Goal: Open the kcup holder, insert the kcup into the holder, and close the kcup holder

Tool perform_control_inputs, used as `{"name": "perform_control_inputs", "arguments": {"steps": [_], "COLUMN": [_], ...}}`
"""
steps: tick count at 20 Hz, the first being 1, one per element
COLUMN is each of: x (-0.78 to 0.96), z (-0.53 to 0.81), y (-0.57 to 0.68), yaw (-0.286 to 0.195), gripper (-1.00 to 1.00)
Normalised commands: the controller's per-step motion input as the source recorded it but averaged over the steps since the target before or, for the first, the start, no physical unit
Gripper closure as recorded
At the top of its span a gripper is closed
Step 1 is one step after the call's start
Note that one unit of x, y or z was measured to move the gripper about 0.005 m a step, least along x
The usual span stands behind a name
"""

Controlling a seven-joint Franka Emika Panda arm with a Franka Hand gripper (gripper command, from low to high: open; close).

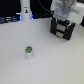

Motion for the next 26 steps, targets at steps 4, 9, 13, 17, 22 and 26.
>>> {"name": "perform_control_inputs", "arguments": {"steps": [4,9,13,17,22,26], "x": [0.90,0.89,0.89,0.90,0.87,0.81], "z": [0.18,0.19,0.15,0.10,0.10,0.12], "y": [-0.43,-0.44,-0.45,-0.43,-0.45,-0.46], "yaw": [-0.089,-0.089,-0.087,-0.080,-0.072,-0.069], "gripper": [1.00,1.00,1.00,1.00,1.00,1.00]}}
